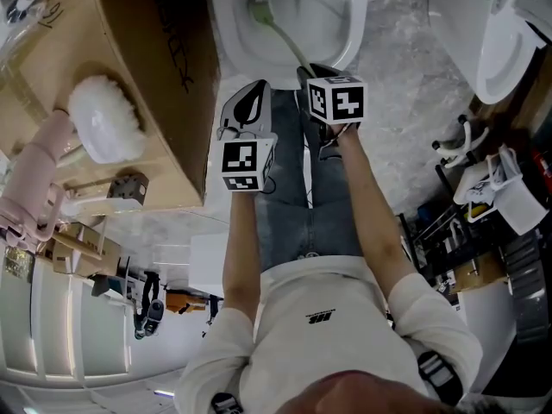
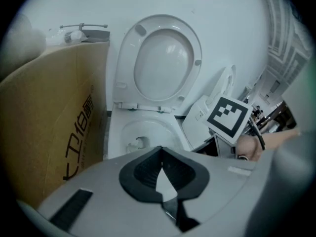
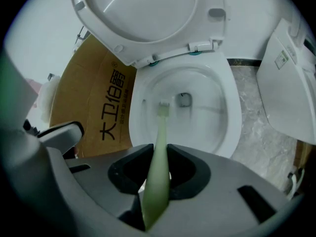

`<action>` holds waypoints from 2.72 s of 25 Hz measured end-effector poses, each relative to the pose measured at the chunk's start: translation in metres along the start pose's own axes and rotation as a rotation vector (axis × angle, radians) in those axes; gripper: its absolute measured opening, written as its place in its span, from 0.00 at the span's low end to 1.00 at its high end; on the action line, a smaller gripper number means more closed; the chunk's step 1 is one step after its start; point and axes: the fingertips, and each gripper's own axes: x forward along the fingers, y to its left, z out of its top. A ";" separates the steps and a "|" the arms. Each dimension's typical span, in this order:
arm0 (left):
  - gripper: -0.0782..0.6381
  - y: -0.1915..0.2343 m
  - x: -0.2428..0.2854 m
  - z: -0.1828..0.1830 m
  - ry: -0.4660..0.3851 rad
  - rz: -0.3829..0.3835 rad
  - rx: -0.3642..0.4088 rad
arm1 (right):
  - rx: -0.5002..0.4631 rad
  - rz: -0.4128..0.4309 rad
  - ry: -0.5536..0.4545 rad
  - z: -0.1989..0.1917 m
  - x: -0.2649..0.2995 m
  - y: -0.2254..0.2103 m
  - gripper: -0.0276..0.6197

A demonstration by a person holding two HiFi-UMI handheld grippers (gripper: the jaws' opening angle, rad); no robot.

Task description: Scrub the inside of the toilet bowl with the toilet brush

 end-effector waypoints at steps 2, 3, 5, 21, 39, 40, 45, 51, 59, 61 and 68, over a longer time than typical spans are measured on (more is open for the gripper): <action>0.12 0.000 0.000 -0.001 0.002 0.000 0.002 | -0.041 -0.009 0.015 -0.006 -0.001 0.000 0.17; 0.12 -0.001 0.001 -0.002 0.003 -0.001 0.003 | -0.060 -0.014 0.023 -0.009 -0.002 0.000 0.17; 0.12 -0.001 0.001 -0.004 0.007 -0.003 0.004 | -0.101 -0.029 0.039 -0.015 -0.004 -0.002 0.17; 0.12 -0.015 0.012 -0.010 0.035 -0.031 0.038 | -0.359 -0.210 0.148 -0.056 -0.018 -0.037 0.16; 0.12 -0.006 0.036 0.001 0.054 -0.030 0.062 | -0.379 -0.295 0.145 -0.012 0.017 -0.064 0.16; 0.12 -0.004 0.037 0.002 0.052 -0.029 0.064 | -0.377 -0.296 0.144 -0.008 0.020 -0.065 0.16; 0.12 0.002 0.043 0.005 0.050 -0.026 0.074 | -0.374 -0.304 0.138 0.007 0.031 -0.070 0.16; 0.12 0.005 0.046 0.008 0.052 -0.030 0.094 | -0.375 -0.312 0.132 0.021 0.044 -0.075 0.16; 0.12 0.011 0.048 0.009 0.048 -0.020 0.096 | -0.389 -0.321 0.106 0.042 0.058 -0.083 0.16; 0.12 0.010 0.048 0.009 0.050 -0.016 0.096 | -0.388 -0.318 0.098 0.046 0.057 -0.084 0.16; 0.12 -0.001 0.042 0.019 0.030 -0.018 0.104 | -0.411 -0.302 0.118 0.034 0.044 -0.083 0.16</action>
